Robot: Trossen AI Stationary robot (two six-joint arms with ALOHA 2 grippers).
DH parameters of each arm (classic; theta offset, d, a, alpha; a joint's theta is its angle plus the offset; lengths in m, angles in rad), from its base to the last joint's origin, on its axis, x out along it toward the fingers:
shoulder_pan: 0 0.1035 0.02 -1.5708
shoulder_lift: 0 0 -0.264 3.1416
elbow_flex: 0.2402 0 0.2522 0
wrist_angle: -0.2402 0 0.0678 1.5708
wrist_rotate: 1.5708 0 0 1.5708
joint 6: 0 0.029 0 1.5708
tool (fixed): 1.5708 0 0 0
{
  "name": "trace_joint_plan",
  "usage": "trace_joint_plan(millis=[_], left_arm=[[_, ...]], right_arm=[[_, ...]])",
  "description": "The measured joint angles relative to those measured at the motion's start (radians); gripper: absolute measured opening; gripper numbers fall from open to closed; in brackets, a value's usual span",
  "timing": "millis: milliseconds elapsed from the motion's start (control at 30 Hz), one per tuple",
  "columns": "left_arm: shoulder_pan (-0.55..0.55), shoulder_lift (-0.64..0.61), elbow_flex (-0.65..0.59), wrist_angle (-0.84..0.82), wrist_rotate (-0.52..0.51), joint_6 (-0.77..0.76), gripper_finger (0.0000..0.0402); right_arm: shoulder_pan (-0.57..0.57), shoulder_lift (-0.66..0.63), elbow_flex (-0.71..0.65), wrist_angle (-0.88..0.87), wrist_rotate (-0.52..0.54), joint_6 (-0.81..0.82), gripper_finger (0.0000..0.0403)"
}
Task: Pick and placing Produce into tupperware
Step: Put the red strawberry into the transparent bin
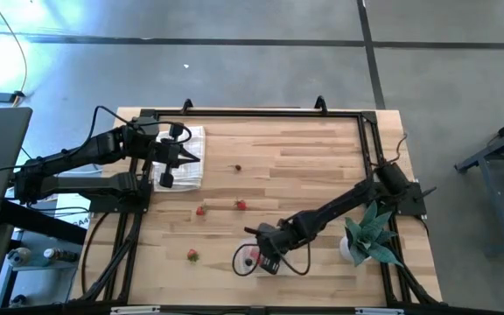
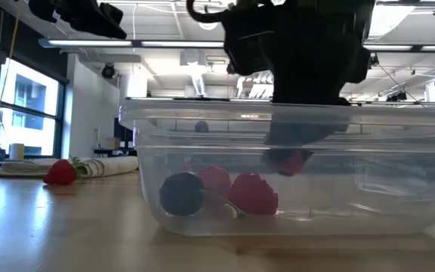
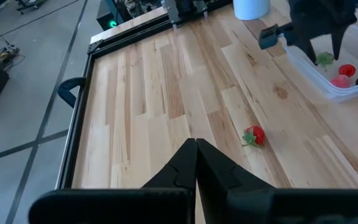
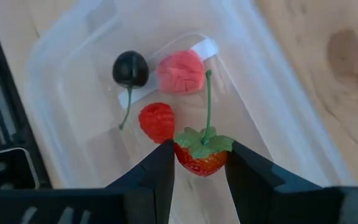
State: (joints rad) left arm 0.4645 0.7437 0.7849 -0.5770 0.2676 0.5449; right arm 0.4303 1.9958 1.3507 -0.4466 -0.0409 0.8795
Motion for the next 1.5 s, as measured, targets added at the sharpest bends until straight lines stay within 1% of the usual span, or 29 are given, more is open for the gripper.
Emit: trace_joint_plan(millis=[233, 367, 500, 633, 1067, 1400, 1500], left_arm=[[0.000, 0.000, 0.000, 0.000, 0.000, 0.000, 0.0001], [0.000, 0.000, 0.000, 0.000, 0.000, 0.000, 0.0001], [0.000, 0.000, 0.000, 0.000, 0.000, 0.000, 0.0001], [0.000, 0.000, 0.000, 0.000, 0.000, 0.000, 0.0001], [0.000, 0.000, 0.000, 0.000, 0.000, 0.000, 0.0001], [0.000, 0.000, 0.000, 0.000, 0.000, 0.000, 0.0001], [0.000, 0.000, 0.000, 0.000, 0.000, 0.000, 0.0001]], right_arm=[[0.002, 0.068, 0.105, -0.115, 0.014, -0.078, 0.0119], [0.002, 0.095, 0.135, -0.149, 0.021, -0.103, 0.0119], [0.002, 0.117, 0.137, -0.156, 0.023, -0.114, 0.0119], [0.004, 0.123, 0.138, -0.151, 0.047, -0.121, 0.0119], [0.003, 0.124, 0.136, -0.118, 0.047, -0.129, 0.0119], [0.002, 0.125, 0.136, -0.105, 0.011, -0.120, 0.0120], [0.002, 0.125, 0.136, -0.102, -0.005, -0.102, 0.0131]])
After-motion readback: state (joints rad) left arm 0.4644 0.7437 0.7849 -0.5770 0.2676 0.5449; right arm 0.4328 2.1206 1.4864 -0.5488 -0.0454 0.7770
